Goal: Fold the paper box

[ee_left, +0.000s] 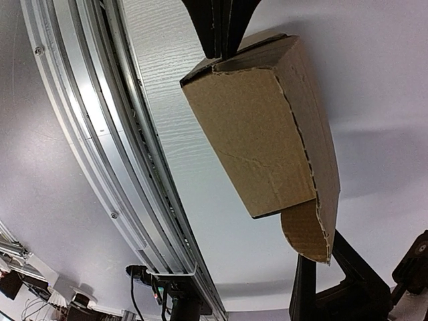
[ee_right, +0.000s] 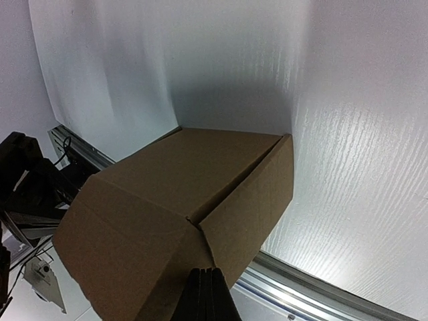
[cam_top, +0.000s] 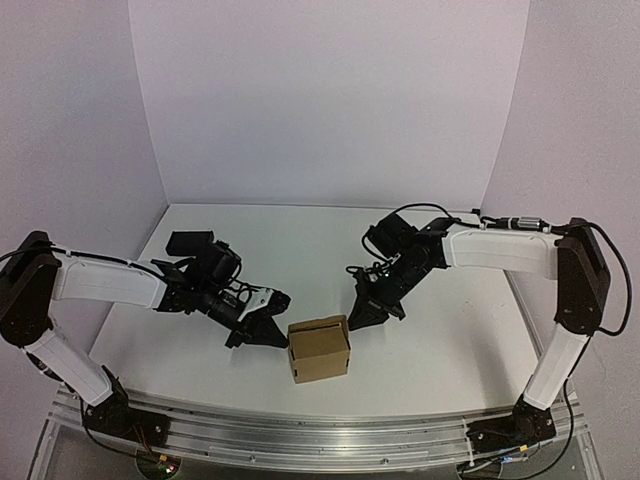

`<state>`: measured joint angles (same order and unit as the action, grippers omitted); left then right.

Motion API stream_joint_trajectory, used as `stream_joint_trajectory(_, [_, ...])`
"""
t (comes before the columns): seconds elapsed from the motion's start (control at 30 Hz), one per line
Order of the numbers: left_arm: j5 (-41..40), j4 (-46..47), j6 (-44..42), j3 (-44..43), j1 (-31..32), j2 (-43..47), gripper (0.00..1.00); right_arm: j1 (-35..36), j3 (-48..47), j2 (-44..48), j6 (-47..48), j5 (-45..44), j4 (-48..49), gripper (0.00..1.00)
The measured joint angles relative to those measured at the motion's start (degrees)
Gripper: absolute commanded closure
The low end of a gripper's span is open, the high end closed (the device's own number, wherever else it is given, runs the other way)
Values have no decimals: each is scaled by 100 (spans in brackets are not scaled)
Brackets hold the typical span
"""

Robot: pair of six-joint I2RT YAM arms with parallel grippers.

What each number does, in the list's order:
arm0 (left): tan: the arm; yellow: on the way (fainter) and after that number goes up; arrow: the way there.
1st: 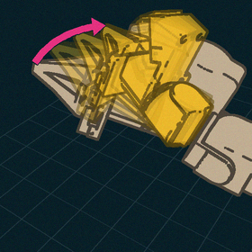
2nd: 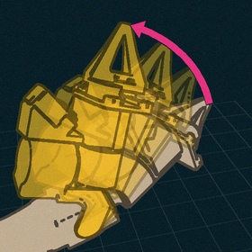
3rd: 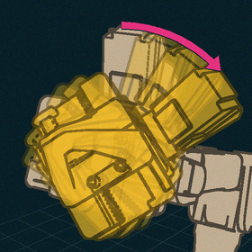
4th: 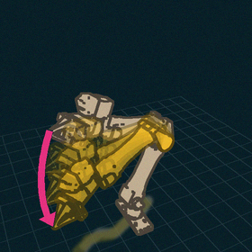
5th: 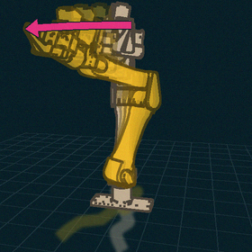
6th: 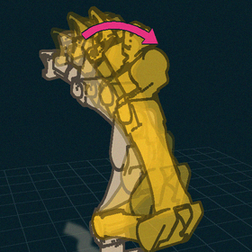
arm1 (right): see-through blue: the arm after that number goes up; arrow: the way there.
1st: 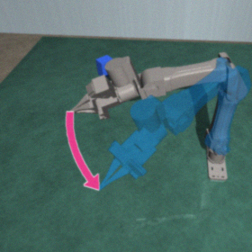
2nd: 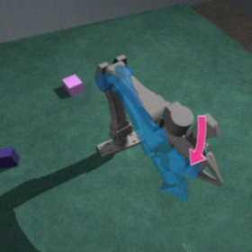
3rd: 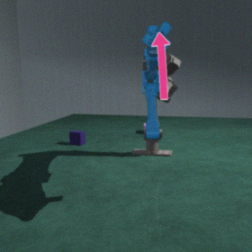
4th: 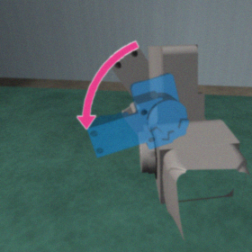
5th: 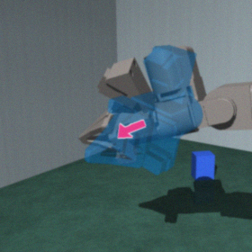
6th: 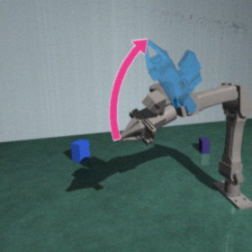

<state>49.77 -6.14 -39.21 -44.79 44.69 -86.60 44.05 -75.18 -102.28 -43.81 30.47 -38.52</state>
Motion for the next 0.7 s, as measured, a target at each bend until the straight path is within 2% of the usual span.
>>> stream_joint_trajectory(0.47, [-196,-335,-344,60,-4,33,100,0,209,31,56,-290,-94,100])
stream_joint_trajectory(0.7, [-365,-489,-437,25,-299,347,100,0,-366,175,245,-841,-539,100])
